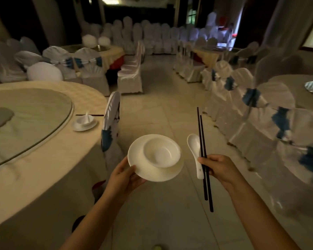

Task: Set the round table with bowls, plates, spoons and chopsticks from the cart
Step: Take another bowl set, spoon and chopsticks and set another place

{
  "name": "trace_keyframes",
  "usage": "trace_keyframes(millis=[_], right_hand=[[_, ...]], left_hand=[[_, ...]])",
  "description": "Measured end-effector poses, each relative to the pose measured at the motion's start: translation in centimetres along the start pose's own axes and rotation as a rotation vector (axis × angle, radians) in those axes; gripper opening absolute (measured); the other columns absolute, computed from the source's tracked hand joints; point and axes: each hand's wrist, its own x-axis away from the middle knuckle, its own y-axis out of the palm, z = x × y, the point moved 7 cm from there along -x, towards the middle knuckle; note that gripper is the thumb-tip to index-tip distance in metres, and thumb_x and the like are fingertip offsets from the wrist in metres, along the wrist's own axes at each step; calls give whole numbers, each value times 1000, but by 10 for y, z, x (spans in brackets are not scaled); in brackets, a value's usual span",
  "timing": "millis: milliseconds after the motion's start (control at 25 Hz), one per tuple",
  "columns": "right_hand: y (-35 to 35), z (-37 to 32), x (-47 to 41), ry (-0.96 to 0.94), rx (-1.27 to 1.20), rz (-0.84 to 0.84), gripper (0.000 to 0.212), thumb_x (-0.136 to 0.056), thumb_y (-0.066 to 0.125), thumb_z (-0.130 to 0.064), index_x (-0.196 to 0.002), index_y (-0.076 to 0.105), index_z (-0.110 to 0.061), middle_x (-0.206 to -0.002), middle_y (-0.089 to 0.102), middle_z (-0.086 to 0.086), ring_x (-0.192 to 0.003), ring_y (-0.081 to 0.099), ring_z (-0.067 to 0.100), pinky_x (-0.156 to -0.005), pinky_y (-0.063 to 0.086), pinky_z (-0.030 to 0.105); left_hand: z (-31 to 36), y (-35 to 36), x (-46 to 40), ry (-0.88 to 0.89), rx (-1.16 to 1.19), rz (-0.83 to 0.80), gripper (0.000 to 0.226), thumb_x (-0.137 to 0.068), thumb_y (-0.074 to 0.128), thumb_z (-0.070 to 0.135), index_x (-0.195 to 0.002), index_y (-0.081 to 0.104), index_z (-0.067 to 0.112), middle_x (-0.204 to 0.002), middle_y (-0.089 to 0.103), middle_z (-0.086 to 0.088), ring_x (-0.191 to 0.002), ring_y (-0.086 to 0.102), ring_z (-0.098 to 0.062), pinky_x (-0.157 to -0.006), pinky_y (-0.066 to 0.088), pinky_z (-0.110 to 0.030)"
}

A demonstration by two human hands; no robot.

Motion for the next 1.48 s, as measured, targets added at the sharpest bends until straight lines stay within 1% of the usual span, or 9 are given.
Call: trace_keyframes(millis=[120, 400, 480, 640, 920, 1040, 1200, 1320, 1480], right_hand=[[9, -19, -81, -24, 19, -71, 17, -80, 70, -10, -63, 68, -11, -41, 57, -9, -37, 49, 0, -42, 42, 13], [-8, -80, -268, -34, 50, -122, 20, -81, 68, -9, -61, 65, -10, -40, 56, -9, -35, 48, -1, -42, 41, 13], [-13, -89, -316, -28, 55, -131, 21, -81, 68, -10, -60, 65, -10, -39, 56, -9, -35, 49, -1, -41, 42, 12], [-19, -97, -423, -17, 42, -167, 19, -81, 69, -10, -62, 67, -9, -44, 57, -7, -38, 50, 1, -42, 42, 14], [-1, -153, -643, -96, 88, -353, 19, -81, 69, -11, -62, 67, -11, -42, 57, -10, -38, 49, 1, -46, 43, 15], [31, -188, -736, -116, 127, -477, 18, -81, 69, -12, -63, 68, -11, -44, 58, -9, -39, 50, 1, -50, 44, 18], [90, -211, -843, -110, 133, -596, 22, -82, 68, -9, -60, 66, -13, -40, 57, -9, -37, 49, 0, -43, 42, 13], [143, -227, -919, -105, 132, -652, 20, -82, 68, -7, -62, 66, -11, -40, 57, -8, -36, 50, 1, -40, 42, 12], [226, -262, -1020, -125, 135, -693, 17, -82, 67, -7, -65, 67, -9, -44, 56, -6, -42, 48, 6, -48, 42, 17]], left_hand=[[9, 12, -65, 20, 38, 44, 36, -93, 46, 5, -118, 55, 30, -106, 67, -11, -78, 71, -23, -55, 59, -32], [52, 74, -236, 53, 69, 104, 48, -93, 46, 4, -138, 42, 22, -119, 62, -18, -93, 65, -29, -65, 61, -35], [61, 89, -281, 55, 61, 108, 49, -93, 45, 3, -139, 41, 21, -120, 61, -20, -91, 66, -29, -63, 61, -34], [72, 110, -376, 49, 85, 162, 49, -93, 45, 3, -138, 42, 21, -112, 64, -17, -77, 69, -23, -55, 59, -30], [105, 145, -554, 137, 158, 324, 49, -94, 46, 4, -139, 41, 22, -110, 64, -14, -86, 66, -27, -56, 60, -31], [128, 149, -624, 178, 234, 408, 50, -92, 49, 6, -138, 42, 22, -110, 64, -13, -87, 67, -28, -55, 60, -33], [158, 127, -708, 203, 308, 532, 50, -91, 50, 5, -136, 45, 25, -115, 62, -15, -88, 66, -29, -53, 59, -33], [188, 98, -774, 263, 328, 588, 48, -91, 50, 3, -133, 48, 25, -109, 63, -14, -82, 68, -26, -51, 58, -32], [246, 46, -869, 280, 328, 677, 46, -91, 49, 3, -132, 48, 24, -101, 65, -12, -74, 69, -23, -48, 57, -30]])
